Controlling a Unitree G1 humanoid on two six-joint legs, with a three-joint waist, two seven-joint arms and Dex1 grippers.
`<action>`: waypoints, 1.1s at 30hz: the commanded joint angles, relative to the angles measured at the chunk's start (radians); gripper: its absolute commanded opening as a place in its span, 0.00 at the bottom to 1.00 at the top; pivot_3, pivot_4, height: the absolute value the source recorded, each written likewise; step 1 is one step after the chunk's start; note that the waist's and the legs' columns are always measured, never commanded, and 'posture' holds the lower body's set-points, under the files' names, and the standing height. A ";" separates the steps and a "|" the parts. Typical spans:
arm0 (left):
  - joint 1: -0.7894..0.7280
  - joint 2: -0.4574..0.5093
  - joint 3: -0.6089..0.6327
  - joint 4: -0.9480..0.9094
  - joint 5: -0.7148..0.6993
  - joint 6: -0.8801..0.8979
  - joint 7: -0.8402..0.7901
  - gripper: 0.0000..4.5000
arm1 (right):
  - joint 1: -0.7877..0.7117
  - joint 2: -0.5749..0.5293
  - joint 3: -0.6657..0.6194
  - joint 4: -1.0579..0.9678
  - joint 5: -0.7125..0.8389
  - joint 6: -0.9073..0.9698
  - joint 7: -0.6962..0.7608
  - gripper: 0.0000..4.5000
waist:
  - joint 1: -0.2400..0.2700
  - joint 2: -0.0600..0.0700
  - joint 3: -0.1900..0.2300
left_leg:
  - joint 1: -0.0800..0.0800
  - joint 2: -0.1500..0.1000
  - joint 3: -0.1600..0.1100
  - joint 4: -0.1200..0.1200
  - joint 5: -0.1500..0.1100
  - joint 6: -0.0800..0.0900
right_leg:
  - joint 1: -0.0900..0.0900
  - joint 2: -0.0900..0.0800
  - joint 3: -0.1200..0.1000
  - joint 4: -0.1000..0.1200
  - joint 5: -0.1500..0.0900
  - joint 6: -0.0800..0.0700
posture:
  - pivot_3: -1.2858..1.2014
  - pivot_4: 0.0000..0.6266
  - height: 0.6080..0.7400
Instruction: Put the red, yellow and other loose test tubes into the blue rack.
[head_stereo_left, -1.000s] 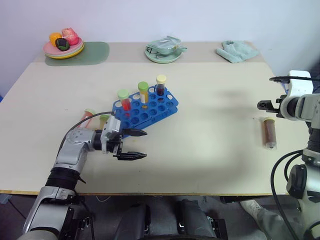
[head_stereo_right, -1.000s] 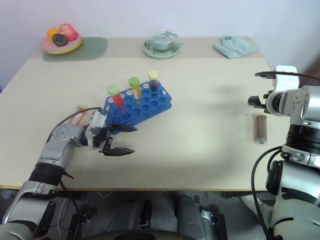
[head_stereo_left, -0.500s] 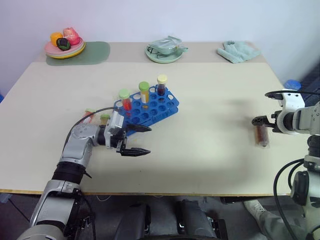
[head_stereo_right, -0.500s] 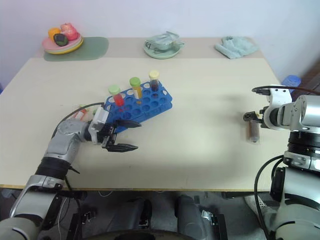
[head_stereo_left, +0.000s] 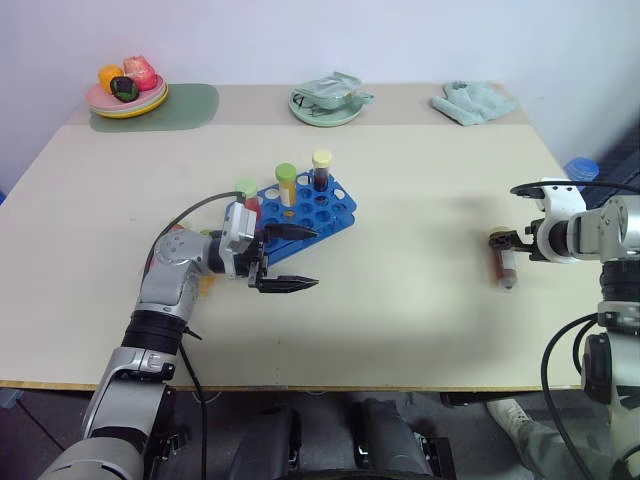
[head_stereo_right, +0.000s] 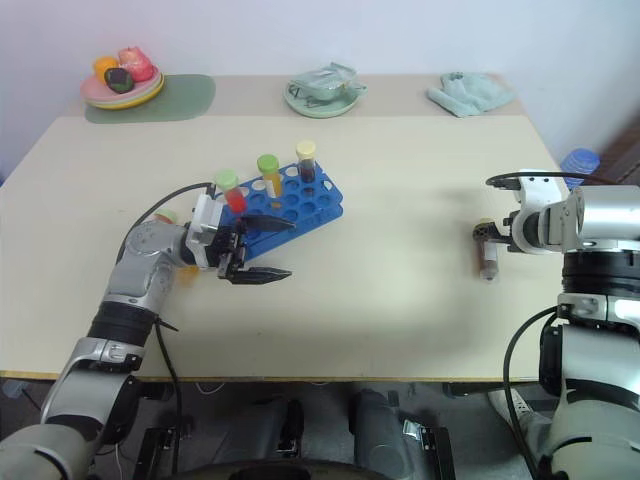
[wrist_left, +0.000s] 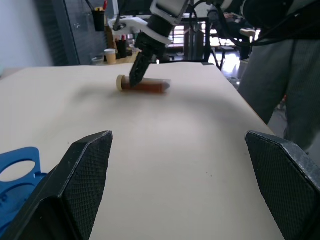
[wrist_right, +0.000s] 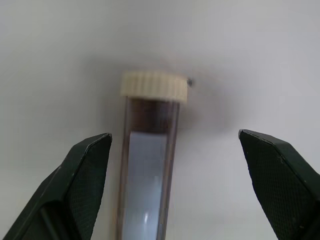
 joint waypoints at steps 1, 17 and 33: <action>-0.004 -0.001 0.003 -0.037 -0.010 -0.001 0.001 0.96 | -0.051 0.004 0.020 0.050 -0.010 -0.044 0.015 0.93 | 0.000 0.000 0.000 | 0.000 0.000 0.000 0.000 0.000 0.000 | 0.000 0.000 0.000 0.000 0.000 0.000 | 0.52 0.24 1.00; 0.045 0.025 0.010 -0.106 -0.016 0.031 0.021 0.96 | -0.062 0.052 0.107 0.082 0.003 -0.032 0.074 0.93 | -0.001 0.000 0.000 | 0.000 0.000 0.000 0.000 0.001 -0.001 | 0.000 0.000 0.000 0.000 0.000 0.000 | 0.52 0.24 1.00; 0.048 0.040 0.019 -0.107 -0.016 0.032 0.024 0.97 | -0.044 0.121 0.066 -0.016 0.020 0.008 0.063 0.17 | -0.005 0.000 0.000 | 0.001 0.000 0.000 0.001 0.000 -0.001 | 0.000 0.000 0.000 0.002 0.000 0.000 | 0.52 0.24 1.00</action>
